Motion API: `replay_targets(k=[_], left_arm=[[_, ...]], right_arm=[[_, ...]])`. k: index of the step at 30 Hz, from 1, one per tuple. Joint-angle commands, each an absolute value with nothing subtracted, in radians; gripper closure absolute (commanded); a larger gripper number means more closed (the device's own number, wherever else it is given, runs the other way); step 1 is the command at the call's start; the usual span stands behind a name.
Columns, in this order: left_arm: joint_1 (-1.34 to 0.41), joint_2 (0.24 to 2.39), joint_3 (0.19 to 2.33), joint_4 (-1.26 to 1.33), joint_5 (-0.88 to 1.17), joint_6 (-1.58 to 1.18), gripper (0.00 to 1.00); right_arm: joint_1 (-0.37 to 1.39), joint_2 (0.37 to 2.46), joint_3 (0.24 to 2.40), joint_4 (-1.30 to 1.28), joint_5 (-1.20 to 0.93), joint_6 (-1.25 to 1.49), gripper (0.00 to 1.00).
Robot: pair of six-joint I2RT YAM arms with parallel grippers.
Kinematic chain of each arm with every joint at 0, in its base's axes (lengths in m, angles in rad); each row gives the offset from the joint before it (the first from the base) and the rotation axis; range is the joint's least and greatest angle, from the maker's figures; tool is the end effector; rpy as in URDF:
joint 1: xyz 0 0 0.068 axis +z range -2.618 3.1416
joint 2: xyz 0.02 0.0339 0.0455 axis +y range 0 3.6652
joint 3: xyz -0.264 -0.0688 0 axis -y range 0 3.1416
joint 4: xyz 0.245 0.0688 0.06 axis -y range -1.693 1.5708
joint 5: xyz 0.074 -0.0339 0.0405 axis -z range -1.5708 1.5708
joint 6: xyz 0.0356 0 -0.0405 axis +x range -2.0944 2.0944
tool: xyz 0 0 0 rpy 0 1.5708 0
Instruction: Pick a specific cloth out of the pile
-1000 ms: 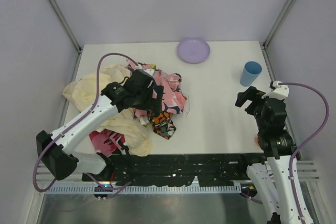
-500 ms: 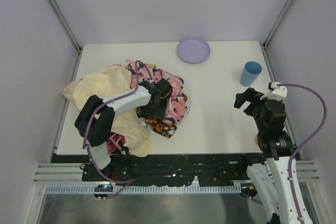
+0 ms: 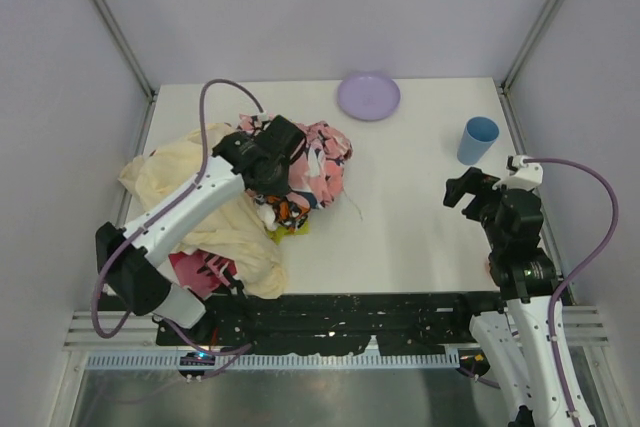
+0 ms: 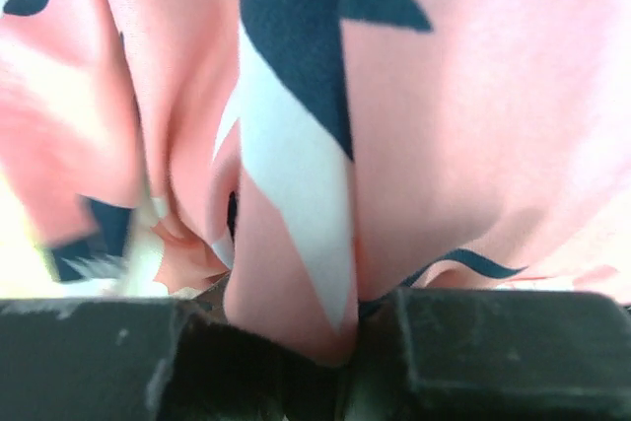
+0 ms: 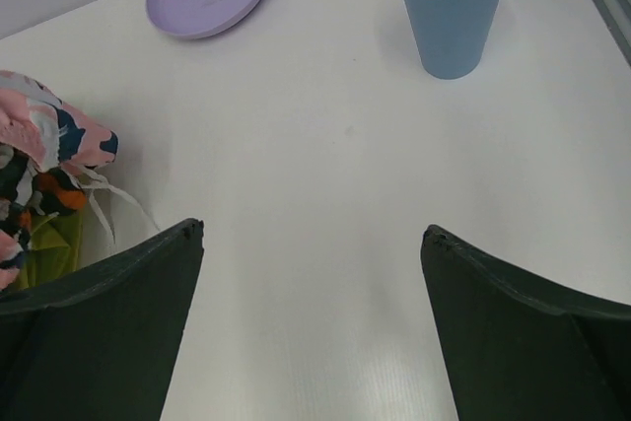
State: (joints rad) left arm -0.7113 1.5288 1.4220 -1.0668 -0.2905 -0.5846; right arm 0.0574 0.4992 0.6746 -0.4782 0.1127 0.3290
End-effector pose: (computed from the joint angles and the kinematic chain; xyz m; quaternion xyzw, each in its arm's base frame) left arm 0.2345 -0.1886 0.3111 0.0329 0.9699 -0.0047 0.2413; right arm 0.1234 0.0031 0.3091 0.1420 0.7925 0.0690 0.5891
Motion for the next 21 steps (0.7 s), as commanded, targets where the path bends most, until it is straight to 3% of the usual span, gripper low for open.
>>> replay_targets(k=[1,4,8,12,14,21], left_arm=[[-0.675,1.418,1.601,-1.166,-0.48,-0.545,1.0],[-0.614,1.355,1.626,-1.164,-0.476,-0.538,0.97],[-0.479,1.29,1.547,-1.149,-0.43,-0.578,1.0],[-0.382,1.226,1.41,-1.134,-0.387,-0.609,1.0],[-0.345,1.197,1.359,-1.127,-0.37,-0.624,1.0],[-0.29,1.137,1.249,-1.127,-0.347,-0.644,1.0]], right_arm=[[0.057,0.502,0.667,-0.407,0.016,0.301,0.05],[0.057,0.543,0.658,-0.367,-0.133,0.293,0.05],[0.095,0.653,0.658,-0.266,-0.331,0.343,0.05],[0.37,0.796,0.669,-0.1,-0.159,0.33,0.05],[0.519,0.928,0.699,-0.021,-0.066,0.301,0.05],[0.667,1.501,0.937,0.258,-0.271,0.428,0.05]])
